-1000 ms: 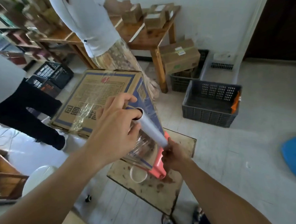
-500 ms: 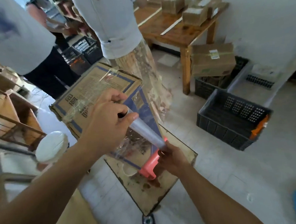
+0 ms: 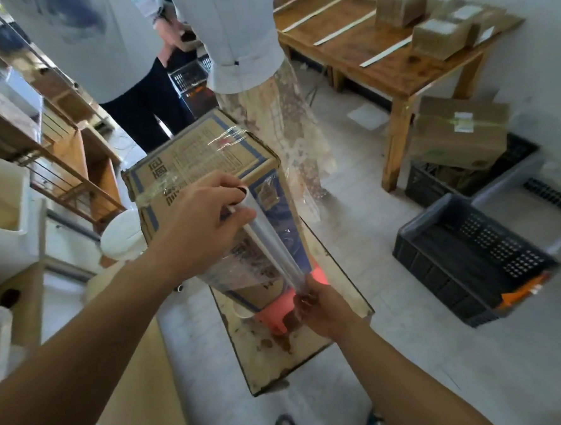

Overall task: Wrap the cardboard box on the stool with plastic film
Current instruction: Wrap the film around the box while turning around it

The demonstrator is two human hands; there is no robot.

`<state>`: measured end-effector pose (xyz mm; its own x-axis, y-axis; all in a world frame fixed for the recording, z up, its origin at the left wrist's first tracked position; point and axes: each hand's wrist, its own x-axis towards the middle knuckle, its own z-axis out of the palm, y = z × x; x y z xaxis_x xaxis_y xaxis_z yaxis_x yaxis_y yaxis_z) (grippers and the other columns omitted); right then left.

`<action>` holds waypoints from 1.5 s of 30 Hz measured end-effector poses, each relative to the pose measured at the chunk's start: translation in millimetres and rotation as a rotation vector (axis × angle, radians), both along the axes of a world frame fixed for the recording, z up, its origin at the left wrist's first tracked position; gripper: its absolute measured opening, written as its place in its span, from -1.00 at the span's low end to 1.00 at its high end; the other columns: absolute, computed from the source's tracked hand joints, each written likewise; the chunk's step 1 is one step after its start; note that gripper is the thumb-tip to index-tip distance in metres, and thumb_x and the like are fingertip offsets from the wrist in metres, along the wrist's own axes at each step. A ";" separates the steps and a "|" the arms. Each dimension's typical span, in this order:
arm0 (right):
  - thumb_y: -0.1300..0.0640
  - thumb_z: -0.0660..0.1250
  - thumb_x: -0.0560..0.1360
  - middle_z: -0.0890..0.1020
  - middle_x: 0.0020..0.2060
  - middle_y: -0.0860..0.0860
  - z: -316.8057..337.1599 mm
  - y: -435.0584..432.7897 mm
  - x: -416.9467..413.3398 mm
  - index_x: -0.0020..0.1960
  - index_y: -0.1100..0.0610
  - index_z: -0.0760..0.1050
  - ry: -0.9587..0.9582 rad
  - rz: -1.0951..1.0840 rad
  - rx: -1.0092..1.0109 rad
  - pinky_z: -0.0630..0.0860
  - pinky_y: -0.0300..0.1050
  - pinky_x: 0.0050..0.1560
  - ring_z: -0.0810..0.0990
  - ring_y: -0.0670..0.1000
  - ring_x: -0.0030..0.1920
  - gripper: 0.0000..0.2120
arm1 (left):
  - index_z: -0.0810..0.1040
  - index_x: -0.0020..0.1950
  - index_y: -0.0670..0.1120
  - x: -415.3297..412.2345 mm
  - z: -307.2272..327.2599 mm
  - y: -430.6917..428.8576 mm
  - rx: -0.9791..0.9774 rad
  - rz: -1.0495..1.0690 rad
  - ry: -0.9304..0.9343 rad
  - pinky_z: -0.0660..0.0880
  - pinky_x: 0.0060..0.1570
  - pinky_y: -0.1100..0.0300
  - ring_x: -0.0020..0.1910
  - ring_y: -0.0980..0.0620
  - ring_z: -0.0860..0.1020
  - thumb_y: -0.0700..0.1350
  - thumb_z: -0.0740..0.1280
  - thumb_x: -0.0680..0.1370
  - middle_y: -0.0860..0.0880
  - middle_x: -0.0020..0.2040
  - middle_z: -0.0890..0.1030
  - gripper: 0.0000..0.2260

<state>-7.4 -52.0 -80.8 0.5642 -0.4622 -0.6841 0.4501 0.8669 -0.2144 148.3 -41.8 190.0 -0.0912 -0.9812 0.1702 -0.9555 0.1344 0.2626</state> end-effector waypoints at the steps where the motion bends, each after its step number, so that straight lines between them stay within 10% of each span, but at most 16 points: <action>1: 0.12 0.31 0.59 0.44 -0.46 0.04 0.4 0.6 -0.9 -0.07 0.21 0.45 -0.009 -0.025 0.023 0.37 -0.16 -0.44 0.42 -0.04 -0.49 -0.85 | 0.50 -0.22 0.08 -1.0 1.1 1.7 0.006 -0.004 0.010 0.34 -0.13 0.48 -0.13 0.27 0.48 -0.01 0.38 0.54 0.12 0.04 0.50 -0.84; 12: 0.19 0.30 0.55 0.58 -0.22 0.06 7.4 4.0 -25.9 0.04 0.19 0.55 -0.049 -0.152 -0.092 0.38 -0.11 -0.17 0.54 0.01 -0.19 -0.88 | 0.51 -0.29 0.02 -5.7 0.5 9.0 0.015 0.030 0.034 0.40 -0.17 0.37 -0.13 0.20 0.51 0.06 0.43 0.50 0.06 0.00 0.51 -0.78; 20: -0.02 0.31 0.60 0.53 -0.18 0.15 0.4 -3.0 -25.8 0.30 0.25 0.45 -0.027 -0.171 0.032 0.57 -0.18 -0.38 0.55 0.04 -0.27 -0.59 | 0.66 0.17 -0.06 -3.1 -1.2 5.5 0.086 0.004 0.005 0.39 -0.21 0.52 -0.15 0.33 0.52 -0.06 0.50 0.48 0.17 -0.01 0.55 -0.72; 25: 0.09 0.22 0.65 0.55 0.00 0.15 6.7 -6.0 -31.1 0.24 0.27 0.45 -0.103 -0.229 0.022 0.55 -0.13 -0.18 0.59 0.05 -0.04 -0.71 | 0.45 -0.34 -0.05 -14.3 -1.5 3.6 0.083 -0.012 0.017 0.30 -0.30 0.35 -0.34 0.20 0.43 0.15 0.39 0.50 0.16 -0.26 0.45 -0.65; 32: -0.08 0.38 0.53 0.47 -0.15 0.09 10.4 -24.4 -40.4 0.12 0.19 0.53 0.107 -0.097 -0.015 0.40 -0.10 -0.20 0.46 0.00 -0.23 -0.64 | 0.43 -0.21 0.15 -19.7 -0.7 -1.3 0.114 -0.077 -0.019 0.46 -0.02 0.16 0.00 0.14 0.49 0.09 0.37 0.53 0.14 0.04 0.53 -0.84; 36: -0.14 0.35 0.56 0.45 -0.24 0.08 9.7 -33.7 -43.2 0.09 0.21 0.51 0.156 -0.085 -0.009 0.38 -0.13 -0.28 0.43 -0.02 -0.33 -0.60 | 0.40 -0.21 0.18 -28.0 3.0 -6.4 0.097 -0.077 -0.002 0.45 -0.15 0.25 -0.13 0.21 0.50 0.09 0.41 0.51 0.14 -0.01 0.53 -0.80; 45: 0.03 0.29 0.63 0.56 0.14 0.11 9.7 -55.9 -54.5 0.13 0.17 0.53 0.101 -0.171 -0.033 0.50 -0.08 -0.15 0.61 0.03 0.05 -0.78 | 0.35 -0.34 0.15 -47.5 6.9 -34.3 0.036 0.009 0.000 0.34 -0.08 0.23 -0.07 0.11 0.45 0.17 0.33 0.53 0.10 -0.03 0.51 -0.70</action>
